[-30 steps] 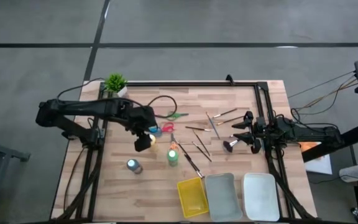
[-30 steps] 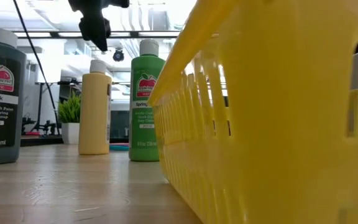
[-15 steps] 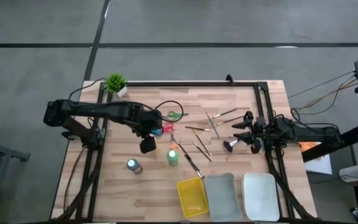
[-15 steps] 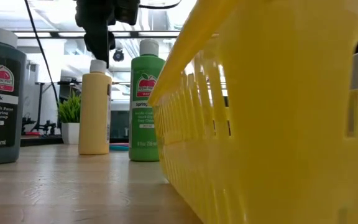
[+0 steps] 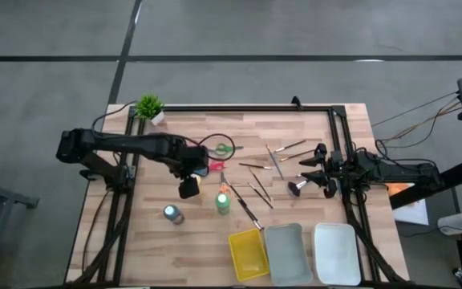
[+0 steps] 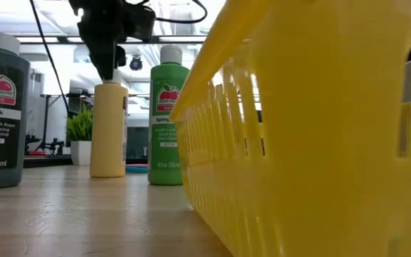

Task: Pick & Place Paint Supplies
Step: Put the yellow paint bottle into the yellow bin

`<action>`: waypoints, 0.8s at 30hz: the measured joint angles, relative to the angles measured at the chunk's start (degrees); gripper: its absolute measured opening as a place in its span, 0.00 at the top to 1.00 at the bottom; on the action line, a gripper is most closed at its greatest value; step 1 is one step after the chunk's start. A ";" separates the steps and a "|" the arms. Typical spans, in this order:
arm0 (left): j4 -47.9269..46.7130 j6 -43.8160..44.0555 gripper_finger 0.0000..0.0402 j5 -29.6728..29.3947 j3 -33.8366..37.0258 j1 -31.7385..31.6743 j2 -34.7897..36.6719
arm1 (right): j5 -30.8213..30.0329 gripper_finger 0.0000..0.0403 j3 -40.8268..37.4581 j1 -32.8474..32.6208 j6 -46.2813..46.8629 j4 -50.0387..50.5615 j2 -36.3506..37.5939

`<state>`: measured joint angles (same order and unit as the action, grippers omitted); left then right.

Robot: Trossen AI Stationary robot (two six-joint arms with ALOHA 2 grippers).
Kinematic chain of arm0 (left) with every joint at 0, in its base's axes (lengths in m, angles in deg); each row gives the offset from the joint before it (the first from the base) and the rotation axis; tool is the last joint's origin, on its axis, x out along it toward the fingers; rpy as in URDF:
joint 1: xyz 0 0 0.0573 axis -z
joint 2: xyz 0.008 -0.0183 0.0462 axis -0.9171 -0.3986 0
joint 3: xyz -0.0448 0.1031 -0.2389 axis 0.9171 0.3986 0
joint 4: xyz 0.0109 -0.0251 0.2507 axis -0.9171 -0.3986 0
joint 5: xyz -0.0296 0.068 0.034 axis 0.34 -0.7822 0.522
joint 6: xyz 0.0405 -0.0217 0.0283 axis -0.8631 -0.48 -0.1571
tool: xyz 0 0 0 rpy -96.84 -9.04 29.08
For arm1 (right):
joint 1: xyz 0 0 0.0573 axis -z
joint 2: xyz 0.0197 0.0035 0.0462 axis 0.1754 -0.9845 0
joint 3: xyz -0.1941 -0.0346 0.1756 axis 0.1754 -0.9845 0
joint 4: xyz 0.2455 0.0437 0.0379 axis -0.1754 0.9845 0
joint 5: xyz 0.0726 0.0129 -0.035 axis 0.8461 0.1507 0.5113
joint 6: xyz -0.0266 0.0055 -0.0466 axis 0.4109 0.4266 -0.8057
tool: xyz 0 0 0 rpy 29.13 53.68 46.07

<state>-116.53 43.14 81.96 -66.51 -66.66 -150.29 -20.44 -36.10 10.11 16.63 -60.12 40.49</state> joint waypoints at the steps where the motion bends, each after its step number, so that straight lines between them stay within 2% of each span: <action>1: 0.18 0.00 0.39 -0.07 0.26 -0.01 0.00 | 0.00 0.49 0.00 0.02 0.00 0.00 0.00; 15: 3.56 -0.01 0.40 -2.16 0.93 -0.21 0.02 | 0.00 0.49 0.00 0.02 0.00 -0.02 0.00; 18: 3.56 -0.03 0.46 -2.17 0.93 -0.21 0.02 | -0.01 0.49 0.00 0.02 0.00 0.00 0.00; 24: 3.56 -0.03 0.64 -2.20 0.90 -0.21 0.04 | -0.02 0.49 -0.01 0.01 0.00 -0.02 0.00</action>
<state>-112.96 43.11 79.76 -65.61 -66.87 -150.25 -20.45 -36.11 10.13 16.63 -60.13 40.49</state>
